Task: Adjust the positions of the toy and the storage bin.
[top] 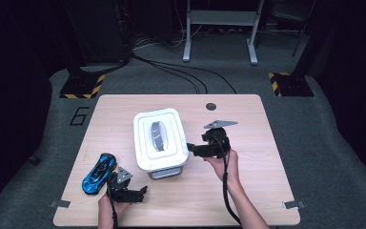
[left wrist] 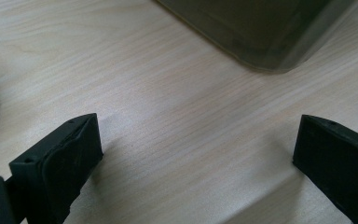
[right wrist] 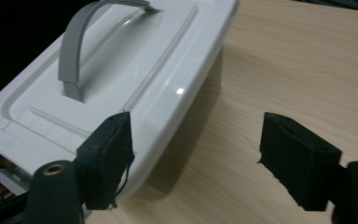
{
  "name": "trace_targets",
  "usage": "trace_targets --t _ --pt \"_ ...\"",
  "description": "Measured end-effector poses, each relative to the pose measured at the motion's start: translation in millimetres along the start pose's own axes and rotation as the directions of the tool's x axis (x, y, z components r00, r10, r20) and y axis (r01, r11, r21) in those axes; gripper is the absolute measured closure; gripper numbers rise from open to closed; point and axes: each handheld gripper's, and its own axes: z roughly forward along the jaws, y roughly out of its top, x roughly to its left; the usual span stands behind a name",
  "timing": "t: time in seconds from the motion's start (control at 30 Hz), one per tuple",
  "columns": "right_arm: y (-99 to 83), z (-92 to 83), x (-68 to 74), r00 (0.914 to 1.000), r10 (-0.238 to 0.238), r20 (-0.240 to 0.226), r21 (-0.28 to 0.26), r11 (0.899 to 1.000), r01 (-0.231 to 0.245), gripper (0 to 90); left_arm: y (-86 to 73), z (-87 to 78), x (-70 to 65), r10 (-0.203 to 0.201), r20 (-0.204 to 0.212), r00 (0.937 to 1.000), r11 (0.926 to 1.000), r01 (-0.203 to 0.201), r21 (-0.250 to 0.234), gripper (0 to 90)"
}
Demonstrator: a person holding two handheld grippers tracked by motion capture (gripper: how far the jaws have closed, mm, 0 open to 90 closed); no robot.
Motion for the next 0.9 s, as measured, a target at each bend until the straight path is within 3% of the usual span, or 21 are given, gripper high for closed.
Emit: trace_targets --t 0.1,0.23,0.33,0.4,0.5,0.67,0.73,0.8,0.87,0.9 --pt "-13.9 -12.0 -14.7 0.9994 0.009 0.033 -0.008 1.000 -0.009 14.8 0.5 -1.1 1.6 0.019 -0.009 0.9998 0.9998 -0.019 0.006 1.6" --pt "-40.1 -18.5 -36.7 0.9948 0.013 0.101 0.009 1.000 -0.014 13.0 -1.4 -2.0 2.0 -0.008 -0.018 0.9998 0.9999 0.008 -0.012 1.7" --pt "-64.4 -19.0 -55.4 0.9881 0.041 0.148 0.023 0.999 -0.045 10.5 -2.6 -6.6 4.3 -0.022 -0.015 0.9997 0.9998 0.022 -0.004 1.8" --pt "-81.2 -17.8 -68.4 0.9806 0.047 0.190 0.044 0.997 -0.056 8.3 -3.0 -9.9 5.7 -0.039 -0.018 0.9991 0.9992 0.039 -0.012 1.9" --pt "-105.2 -15.4 -87.5 0.9680 0.104 0.228 0.065 0.990 -0.122 6.6 -1.5 -17.1 8.2 -0.054 -0.008 0.9985 0.9985 0.054 -0.011 1.8" --pt "-134.0 -12.0 -114.6 0.9369 0.166 0.308 0.079 0.977 -0.199 3.3 5.1 -31.6 10.7 -0.076 0.003 0.9971 0.9969 0.076 -0.021 1.8" --pt "-139.6 -12.7 -117.8 0.9240 0.153 0.351 0.061 0.981 -0.185 2.9 8.4 -37.1 11.1 -0.085 -0.001 0.9964 0.9960 0.085 -0.027 1.9" --pt "-141.5 -13.3 -119.1 0.9211 0.127 0.368 0.067 0.984 -0.163 2.9 12.3 -42.9 13.0 -0.087 0.002 0.9962 0.9959 0.087 -0.026 1.9" --pt "-143.4 -10.9 -119.1 0.9075 0.080 0.412 0.082 0.989 -0.125 1.3 17.7 -49.2 16.3 -0.094 0.004 0.9956 0.9952 0.094 -0.030 1.9" --pt "-144.9 -10.9 -120.2 0.9079 0.082 0.411 0.073 0.990 -0.123 0.1 20.6 -52.3 18.0 -0.099 0.002 0.9951 0.9941 0.099 -0.043 1.9"
